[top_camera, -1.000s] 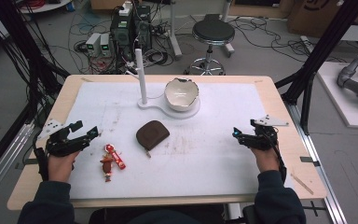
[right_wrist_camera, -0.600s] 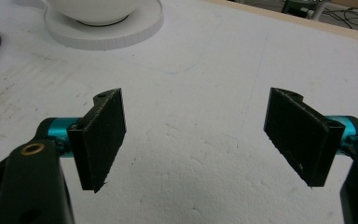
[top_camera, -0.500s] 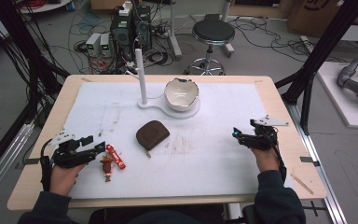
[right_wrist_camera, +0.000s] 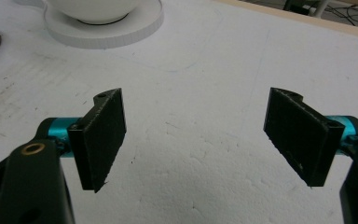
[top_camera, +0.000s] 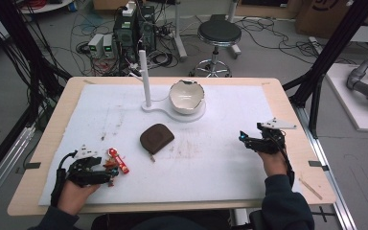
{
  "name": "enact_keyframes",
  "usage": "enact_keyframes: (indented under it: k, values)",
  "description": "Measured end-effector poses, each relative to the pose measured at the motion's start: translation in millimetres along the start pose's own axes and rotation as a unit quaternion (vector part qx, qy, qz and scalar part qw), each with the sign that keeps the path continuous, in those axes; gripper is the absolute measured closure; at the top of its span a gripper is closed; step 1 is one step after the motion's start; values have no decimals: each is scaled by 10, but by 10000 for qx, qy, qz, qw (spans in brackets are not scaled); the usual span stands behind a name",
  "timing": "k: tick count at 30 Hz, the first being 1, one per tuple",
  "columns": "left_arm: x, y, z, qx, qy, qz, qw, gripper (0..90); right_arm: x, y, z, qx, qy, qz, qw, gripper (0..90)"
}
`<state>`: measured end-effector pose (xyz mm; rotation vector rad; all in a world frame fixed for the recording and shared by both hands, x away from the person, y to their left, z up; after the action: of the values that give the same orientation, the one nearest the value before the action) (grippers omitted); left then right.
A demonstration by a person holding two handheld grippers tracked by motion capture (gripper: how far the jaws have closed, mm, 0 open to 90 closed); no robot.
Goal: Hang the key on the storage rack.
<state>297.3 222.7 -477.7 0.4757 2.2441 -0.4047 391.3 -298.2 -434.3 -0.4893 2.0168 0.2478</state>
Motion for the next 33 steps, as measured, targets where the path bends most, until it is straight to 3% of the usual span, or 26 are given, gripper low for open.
enact_keyframes:
  k: [3,4,7,8,9,12,16,23,24,27,28,29,33]
  values:
    - [-18,40,-38,45,18,23,10000,330,2,8,10,0,22,-48,10000,211]
    - [-24,53,-50,159,-13,6,9999,460,3,8,9,5,35,-54,10000,211]
    - [-34,91,-50,163,3,20,9999,462,3,8,6,7,38,-51,10000,211]
    - [-65,146,-54,27,-36,117,9999,463,3,10,5,-2,34,-49,10000,211]
    - [-65,146,-54,27,-36,117,9999,464,3,10,5,4,34,-50,10000,211]
    - [-173,277,-69,6,-402,-23,9992,466,3,12,13,-5,29,-56,10000,211]
    - [-265,313,-83,282,-739,-171,9967,467,3,17,17,7,44,-43,10000,211]
    - [-546,282,-156,699,-1236,-197,9897,468,-2,19,21,8,41,-29,10000,211]
    - [-546,282,-156,699,-1236,-197,9897,469,-7,23,21,-11,22,-22,10000,211]
    - [-845,279,-178,919,-1514,-180,9840,469,-27,23,23,-20,-28,-17,10000,211]
    - [-845,279,-178,919,-1514,-180,9840,469,-27,23,23,-20,-28,-17,10000,211]
    - [-1027,260,-191,1029,-1635,-127,9811,469,-34,29,27,-25,-27,8,10000,211]
    - [-1385,224,-197,1163,-1766,14,9774,469,-36,21,40,-26,-35,7,10000,211]
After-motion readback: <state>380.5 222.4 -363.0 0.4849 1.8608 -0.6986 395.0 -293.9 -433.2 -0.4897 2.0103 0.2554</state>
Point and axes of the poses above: each handheld gripper's, and its own axes: z roughly forward along the jaws, x roughly out of its underside, y roughly to its left, the point moved 5 cm from there along z, roughly forward along the jaws, and after that the axes turned 4 degrees about -y, right-handed, at the moved point
